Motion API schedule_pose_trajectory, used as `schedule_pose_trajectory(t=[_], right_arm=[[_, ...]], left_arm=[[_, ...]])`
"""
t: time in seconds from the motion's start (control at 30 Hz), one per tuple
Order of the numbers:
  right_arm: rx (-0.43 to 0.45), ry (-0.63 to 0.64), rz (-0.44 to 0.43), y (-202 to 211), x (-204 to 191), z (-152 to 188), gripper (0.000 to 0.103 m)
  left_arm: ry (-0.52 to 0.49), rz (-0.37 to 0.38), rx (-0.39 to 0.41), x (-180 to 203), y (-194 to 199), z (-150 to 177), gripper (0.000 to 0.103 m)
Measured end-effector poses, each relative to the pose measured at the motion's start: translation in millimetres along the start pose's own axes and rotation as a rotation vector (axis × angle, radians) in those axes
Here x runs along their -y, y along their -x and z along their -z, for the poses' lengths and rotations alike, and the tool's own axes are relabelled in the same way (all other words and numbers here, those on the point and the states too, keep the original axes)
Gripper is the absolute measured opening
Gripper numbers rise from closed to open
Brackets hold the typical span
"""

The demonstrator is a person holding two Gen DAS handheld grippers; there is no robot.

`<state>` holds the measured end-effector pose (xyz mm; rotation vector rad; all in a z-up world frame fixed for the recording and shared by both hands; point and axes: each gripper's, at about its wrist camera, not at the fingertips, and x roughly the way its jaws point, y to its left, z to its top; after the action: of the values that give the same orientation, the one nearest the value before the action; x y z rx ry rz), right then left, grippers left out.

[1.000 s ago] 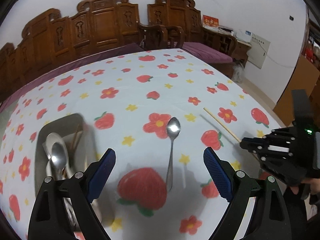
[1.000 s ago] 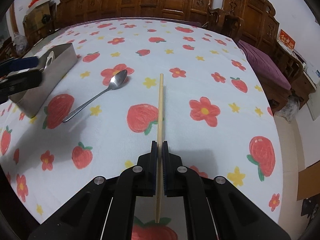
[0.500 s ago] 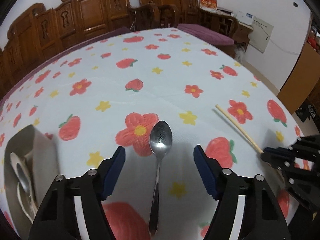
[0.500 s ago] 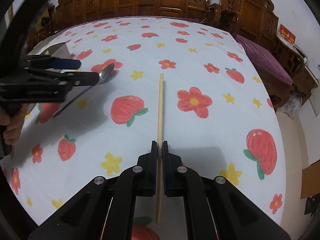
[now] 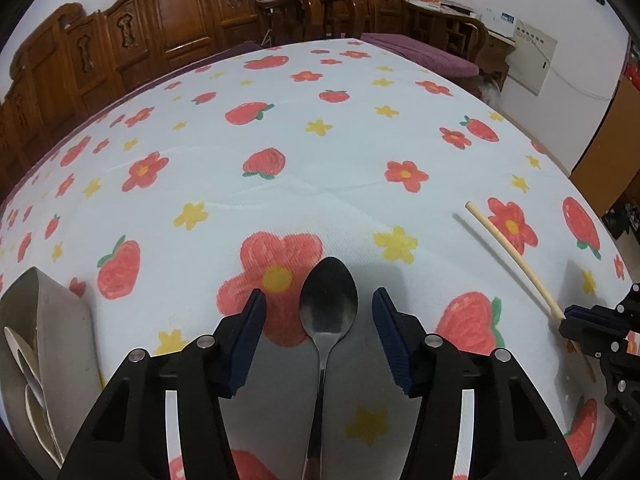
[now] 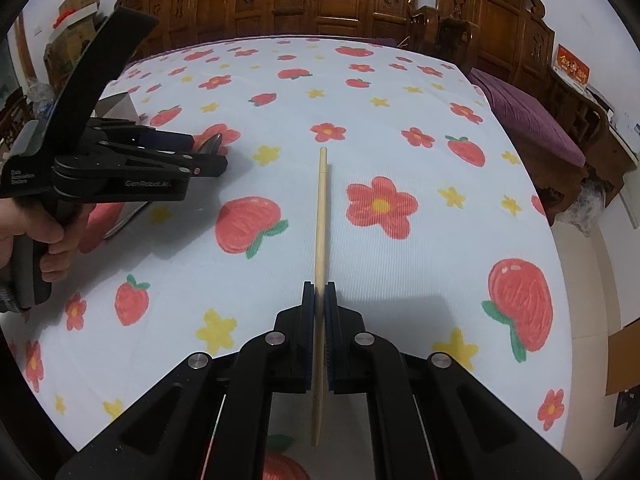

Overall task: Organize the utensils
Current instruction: 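Grasp the small steel spoon by its handle with the left gripper, then carry the steel spoon over the tray with the left gripper while the right carries the chopstick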

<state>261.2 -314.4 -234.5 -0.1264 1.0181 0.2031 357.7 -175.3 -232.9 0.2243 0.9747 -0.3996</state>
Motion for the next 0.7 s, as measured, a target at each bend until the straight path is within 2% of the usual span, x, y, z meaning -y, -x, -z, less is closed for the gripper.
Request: schedule_pose_trajectory(t=[0.1,0.13,0.17,0.37,0.7], right_arm=[[0.002,0.002,-0.001,1.3,-0.5,-0.6,0.006],[0.003,0.002,-0.001,1.5,-0.7,-0.9,0.006],[0.005,0.005,-0.001,2.2,-1.4,-1.3,0.006],[0.026,0.014,-0.007,11.8,-7.9,-5.9,0.006],[0.101,0.062,-0.012,47.9,-38.6,-19.6,0.006]], left_arm=[[-0.001,0.002,0.007,1.3,0.0,-0.5,0.041],[-0.003,0.005,0.008,1.8,0.8,-0.4,0.030],[-0.003,0.008,0.007,1.7,1.6,-0.2,0.027],[0.003,0.008,0.011,0.7,18.8,6.9,0.026],[0.040,0.005,0.169,-4.7,100.2,16.9,0.026]])
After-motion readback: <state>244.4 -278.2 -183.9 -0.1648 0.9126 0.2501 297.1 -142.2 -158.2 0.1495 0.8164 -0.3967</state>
